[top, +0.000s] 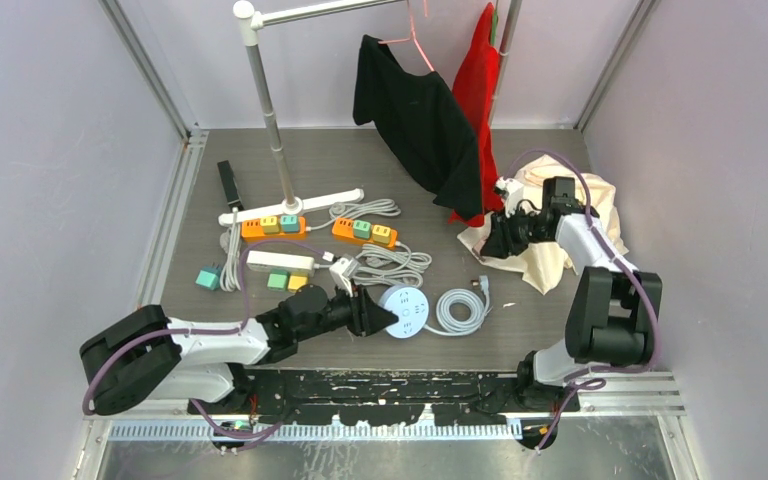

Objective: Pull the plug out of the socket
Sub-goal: Place the plug at the center of the board.

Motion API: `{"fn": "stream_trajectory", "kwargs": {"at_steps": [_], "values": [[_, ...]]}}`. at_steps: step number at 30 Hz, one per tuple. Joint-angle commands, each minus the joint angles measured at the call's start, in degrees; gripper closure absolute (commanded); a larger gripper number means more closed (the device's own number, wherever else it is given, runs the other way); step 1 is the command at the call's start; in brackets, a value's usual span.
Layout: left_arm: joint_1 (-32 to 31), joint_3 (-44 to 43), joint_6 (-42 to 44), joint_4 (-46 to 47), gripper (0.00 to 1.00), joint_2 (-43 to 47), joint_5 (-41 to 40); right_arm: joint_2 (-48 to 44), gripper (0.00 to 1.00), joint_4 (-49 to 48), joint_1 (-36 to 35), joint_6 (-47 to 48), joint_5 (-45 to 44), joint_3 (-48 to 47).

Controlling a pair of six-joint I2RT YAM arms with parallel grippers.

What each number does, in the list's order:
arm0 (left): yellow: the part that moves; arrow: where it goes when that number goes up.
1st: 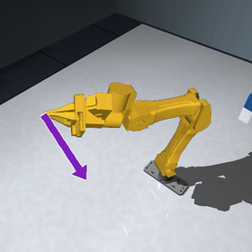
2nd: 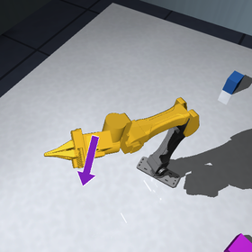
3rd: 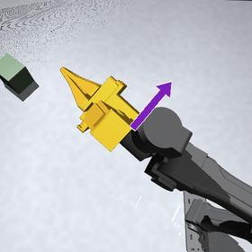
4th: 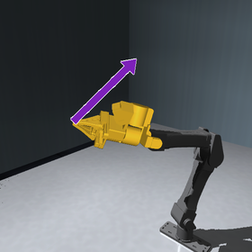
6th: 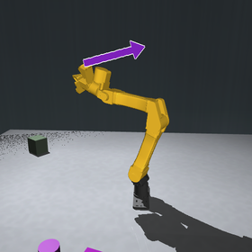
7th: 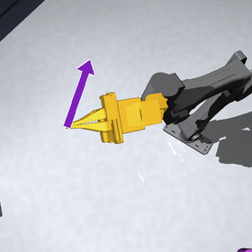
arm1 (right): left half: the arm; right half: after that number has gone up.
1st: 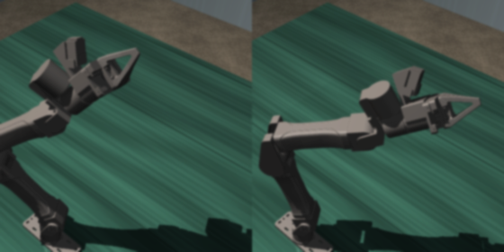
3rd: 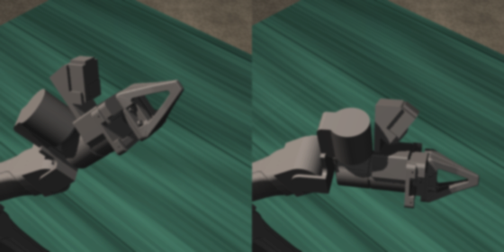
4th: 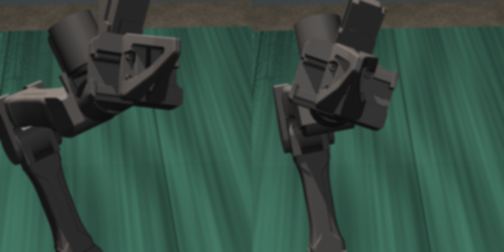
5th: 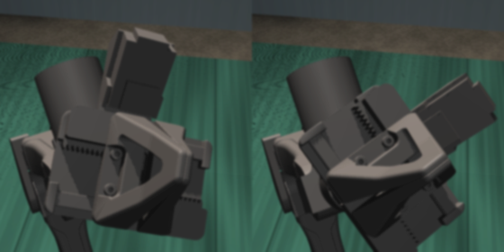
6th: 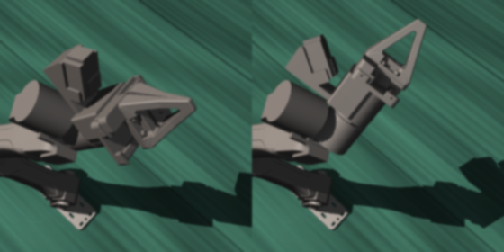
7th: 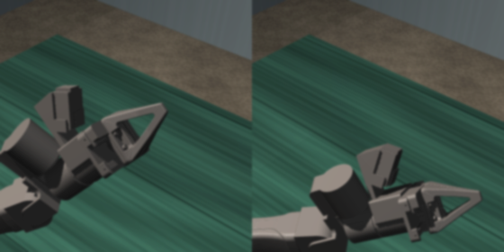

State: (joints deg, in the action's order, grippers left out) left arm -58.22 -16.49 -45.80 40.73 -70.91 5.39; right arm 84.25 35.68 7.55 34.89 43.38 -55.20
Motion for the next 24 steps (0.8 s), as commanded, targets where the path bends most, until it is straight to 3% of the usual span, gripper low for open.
{"fn": "stream_trajectory", "kwargs": {"at_steps": [1, 4, 10, 17, 21, 24], "values": [[-0.73, -0.19, 3.59, 1.77, 1.0, 2.24, -0.64, 3.84, 0.86, 0.05, -0.15, -7.24, -2.56, -3.57], [-1.06, -0.3, 4.03, 1.88, 1.0, 2.04, -0.56, 6.24, 0.83, -1.93, -0.17, -11.49, -5.49, -3.87], [-1.78, -0.47, 4.56, 2.85, 1.0, 1.48, -0.38, 6.32, 0.59, -4.06, -0.17, -14.11, -10.95, -3.87], [-3.21, -0.52, 6.07, 3.04, 1.0, 2.18, -0.6, 0.85, 0.4, -4.32, 0.2, -12.83, -14.45, -3.9], [-4.17, -0.47, 7.5, 3.04, 1.0, 3.35, -0.93, -5.14, 0.39, -2.62, 2.69, -9.5, -8.13, -3.29], [-4.84, -0.56, 9.62, 2.97, 1.0, 4.47, -0.95, -10.09, 0.38, 1.82, 5.09, -1.87, 4.68, -1.76]]}}
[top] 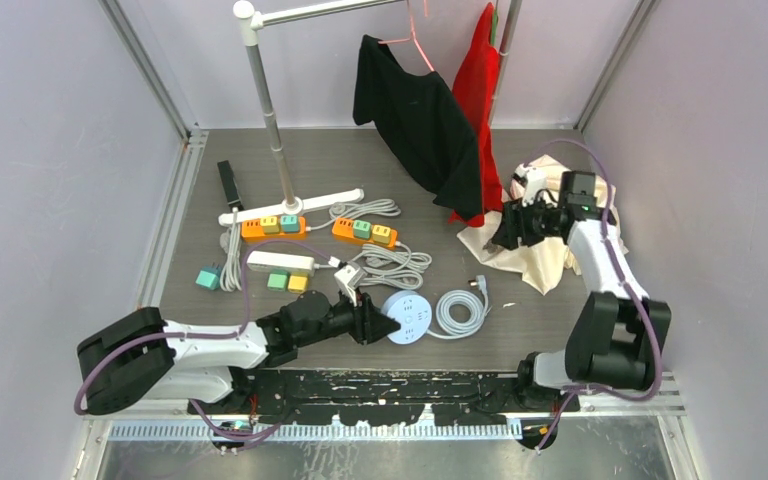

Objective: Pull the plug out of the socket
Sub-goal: Place the plug at the center of the board, then place the socket at the center of the board.

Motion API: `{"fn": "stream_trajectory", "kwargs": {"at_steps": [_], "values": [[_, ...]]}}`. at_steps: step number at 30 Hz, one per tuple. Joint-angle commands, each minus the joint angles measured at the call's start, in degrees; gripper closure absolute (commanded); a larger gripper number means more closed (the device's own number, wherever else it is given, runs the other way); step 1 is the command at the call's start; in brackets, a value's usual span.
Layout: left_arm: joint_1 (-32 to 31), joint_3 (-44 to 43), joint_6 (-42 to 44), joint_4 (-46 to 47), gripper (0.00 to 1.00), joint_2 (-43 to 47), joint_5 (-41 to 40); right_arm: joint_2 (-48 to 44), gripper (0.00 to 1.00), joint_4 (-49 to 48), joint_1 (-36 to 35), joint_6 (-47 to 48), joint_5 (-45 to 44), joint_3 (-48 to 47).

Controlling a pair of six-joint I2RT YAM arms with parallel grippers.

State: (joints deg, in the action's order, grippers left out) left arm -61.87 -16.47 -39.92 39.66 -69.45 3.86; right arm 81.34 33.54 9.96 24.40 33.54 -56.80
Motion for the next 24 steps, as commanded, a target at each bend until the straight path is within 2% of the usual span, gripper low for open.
{"fn": "stream_trajectory", "kwargs": {"at_steps": [1, 3, 5, 7, 9, 16, 20, 24], "values": [[-1.36, -0.63, 4.58, 4.04, 1.0, 3.28, 0.54, -8.95, 0.36, 6.13, 3.24, 12.38, 19.6, 0.56], [-1.58, -0.88, 6.31, 3.85, 1.0, 3.73, 0.81, -12.03, 0.28, 12.92, 3.66, 22.44, 29.22, 1.77], [-1.73, -1.35, 8.7, 3.46, 1.0, 4.23, 1.62, -14.24, 0.15, 21.44, 3.67, 33.66, 37.4, 2.82], [-2.0, -2.09, 11.84, 3.01, 1.0, 4.85, 2.82, -15.1, 0.08, 26.47, 3.27, 39.41, 42.98, 3.33], [-2.27, -3.13, 15.07, 2.41, 1.0, 5.48, 3.66, -14.48, 0.08, 29.88, 1.36, 41.44, 44.39, 2.62], [-2.38, -9.01, 25.1, -0.01, 1.0, 4.67, 8.23, -7.52, 0.07, 50.48, -10.49, 66.06, 40.66, -0.41], [-2.38, -12.06, 26.41, -0.28, 1.0, 2.39, 11.31, -5.56, 0.08, 50.85, -15.92, 66.83, 39.06, -0.52], [-2.38, -13.89, 26.51, -0.26, 1.0, 0.57, 13.26, -7.3, 0.12, 38.45, -20.54, 52.81, 35.16, 1.52]]}}
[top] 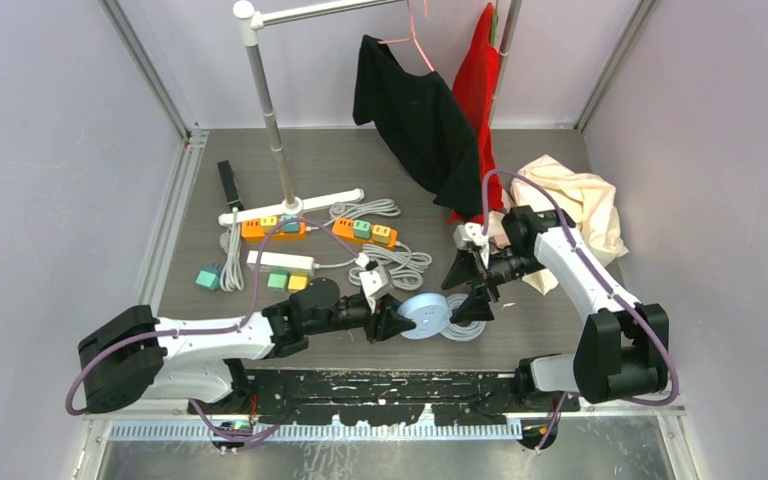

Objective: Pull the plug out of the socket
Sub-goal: Place the socket at the center of the board.

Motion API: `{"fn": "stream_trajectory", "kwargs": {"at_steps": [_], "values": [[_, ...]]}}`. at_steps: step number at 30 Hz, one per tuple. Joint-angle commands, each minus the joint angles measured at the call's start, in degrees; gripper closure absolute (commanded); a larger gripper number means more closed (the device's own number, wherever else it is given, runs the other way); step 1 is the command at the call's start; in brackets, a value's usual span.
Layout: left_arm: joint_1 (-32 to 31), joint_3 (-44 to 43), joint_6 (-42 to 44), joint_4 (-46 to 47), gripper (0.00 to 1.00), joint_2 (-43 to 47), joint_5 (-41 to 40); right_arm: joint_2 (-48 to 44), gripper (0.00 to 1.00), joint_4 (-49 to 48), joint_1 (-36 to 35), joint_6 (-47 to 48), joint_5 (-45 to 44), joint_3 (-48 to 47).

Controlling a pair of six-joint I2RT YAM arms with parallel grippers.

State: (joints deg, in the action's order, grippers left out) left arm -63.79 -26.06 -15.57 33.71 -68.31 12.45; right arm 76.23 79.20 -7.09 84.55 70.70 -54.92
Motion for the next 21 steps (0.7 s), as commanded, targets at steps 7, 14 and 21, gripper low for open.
{"fn": "stream_trajectory", "kwargs": {"at_steps": [7, 14, 21], "values": [[-0.44, -5.49, 2.07, 5.73, 1.0, -1.86, 5.24, -7.77, 0.29, -27.94, -11.86, -28.76, -9.85, 5.76], [-0.46, -4.16, -1.29, 5.11, 0.8, -0.23, -1.1, -6.71, 0.88, -20.1, -11.95, -21.86, -11.65, 2.22], [-0.37, 0.68, -4.46, -4.6, 0.24, 15.22, -14.97, -4.55, 0.97, -5.65, -4.85, -17.95, -21.38, -6.44]]}}
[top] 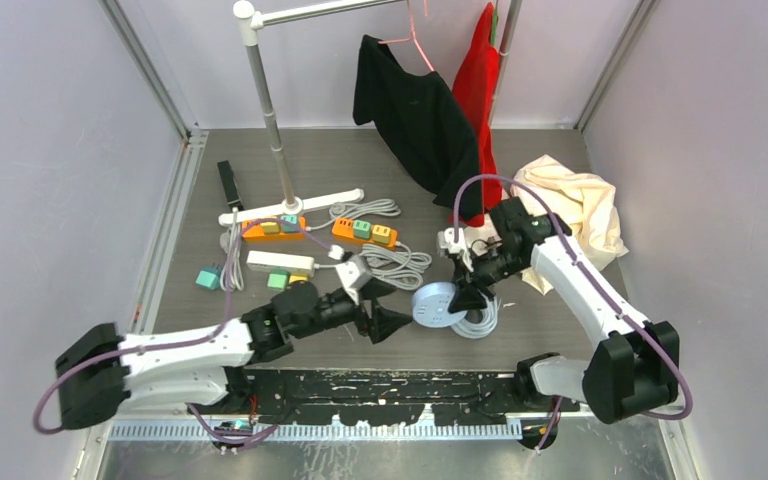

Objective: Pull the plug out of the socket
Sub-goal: Place the socket at the center of the board.

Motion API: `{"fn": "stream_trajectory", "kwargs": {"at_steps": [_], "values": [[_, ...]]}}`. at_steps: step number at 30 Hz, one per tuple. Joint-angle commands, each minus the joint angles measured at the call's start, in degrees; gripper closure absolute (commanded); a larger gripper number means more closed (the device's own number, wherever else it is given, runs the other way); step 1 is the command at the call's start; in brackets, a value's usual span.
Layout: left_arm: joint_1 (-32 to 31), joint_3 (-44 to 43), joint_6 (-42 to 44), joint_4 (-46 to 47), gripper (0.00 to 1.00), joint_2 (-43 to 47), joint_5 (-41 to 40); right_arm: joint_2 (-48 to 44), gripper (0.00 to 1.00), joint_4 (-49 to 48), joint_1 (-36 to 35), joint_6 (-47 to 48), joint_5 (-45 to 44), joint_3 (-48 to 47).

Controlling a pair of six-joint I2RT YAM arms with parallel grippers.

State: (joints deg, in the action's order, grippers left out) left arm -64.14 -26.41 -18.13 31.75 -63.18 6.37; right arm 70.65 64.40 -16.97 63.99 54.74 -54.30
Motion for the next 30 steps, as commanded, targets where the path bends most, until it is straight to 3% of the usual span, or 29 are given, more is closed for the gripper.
{"fn": "stream_trajectory", "kwargs": {"at_steps": [1, 6, 13, 19, 25, 30], "values": [[-0.01, 1.21, -1.91, -6.06, 0.21, 12.64, -9.85, 1.47, 0.97, 11.62, 7.36, 3.36, -5.83, -8.11], [0.07, 3.74, -3.84, -18.6, 0.17, 23.32, -12.6, 4.0, 0.99, 19.68, 19.99, 3.82, -10.3, -11.76], [0.15, 10.41, -8.13, -20.2, 0.15, 34.22, -13.92, 5.11, 0.98, 22.21, 40.55, 5.87, -16.44, -10.96], [0.16, 11.48, -8.16, -20.5, 0.13, 35.8, -14.86, 12.88, 0.95, 18.77, 54.56, 3.59, -20.96, -15.12], [0.15, 10.62, -8.89, -20.14, 0.13, 32.2, -13.94, 19.01, 0.91, 1.68, 57.98, -7.33, -29.99, -15.33], [0.15, 10.27, -9.37, -19.91, 0.13, 30.06, -13.24, 23.01, 0.81, -4.29, 57.94, -12.46, -33.29, -16.74]]}}
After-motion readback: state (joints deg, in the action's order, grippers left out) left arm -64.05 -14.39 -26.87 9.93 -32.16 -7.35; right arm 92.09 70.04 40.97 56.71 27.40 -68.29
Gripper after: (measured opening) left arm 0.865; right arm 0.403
